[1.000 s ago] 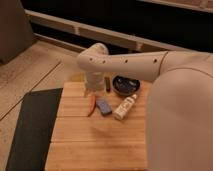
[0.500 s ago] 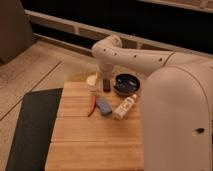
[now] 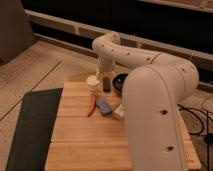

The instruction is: Place the ceramic cup in the ceramic bowl

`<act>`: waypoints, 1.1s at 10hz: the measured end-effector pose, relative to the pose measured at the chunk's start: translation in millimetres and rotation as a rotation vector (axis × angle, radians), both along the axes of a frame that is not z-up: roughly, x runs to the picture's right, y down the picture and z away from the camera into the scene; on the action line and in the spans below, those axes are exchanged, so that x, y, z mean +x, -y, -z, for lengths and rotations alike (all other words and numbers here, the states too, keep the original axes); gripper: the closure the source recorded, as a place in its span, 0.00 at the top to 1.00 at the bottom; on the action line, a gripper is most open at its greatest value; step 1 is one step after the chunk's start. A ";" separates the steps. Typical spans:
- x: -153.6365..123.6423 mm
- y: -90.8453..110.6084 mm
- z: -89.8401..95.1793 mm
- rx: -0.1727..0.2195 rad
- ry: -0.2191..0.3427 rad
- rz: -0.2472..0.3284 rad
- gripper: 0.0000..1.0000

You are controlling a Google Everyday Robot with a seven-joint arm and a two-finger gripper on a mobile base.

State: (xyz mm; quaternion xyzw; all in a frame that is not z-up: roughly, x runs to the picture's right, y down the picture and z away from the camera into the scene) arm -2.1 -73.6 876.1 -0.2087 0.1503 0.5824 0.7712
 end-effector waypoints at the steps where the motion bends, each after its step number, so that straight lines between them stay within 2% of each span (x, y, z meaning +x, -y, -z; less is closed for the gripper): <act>1: -8.9 -1.4 -11.9 -0.018 0.026 0.035 0.65; 3: -19.5 -6.2 -41.8 -0.068 0.061 0.080 0.65; 5: -24.8 -0.3 -63.1 -0.091 0.079 0.082 0.65; 7: -28.7 2.4 -74.7 -0.110 0.091 0.080 0.65; 8: -36.6 -3.5 -84.7 -0.138 0.102 0.072 0.62; 9: -40.7 -13.4 -90.9 -0.169 0.109 0.065 0.54; 10: -44.2 -27.5 -98.0 -0.210 0.116 0.056 0.39; 11: -43.3 -34.6 -102.7 -0.233 0.113 0.047 0.27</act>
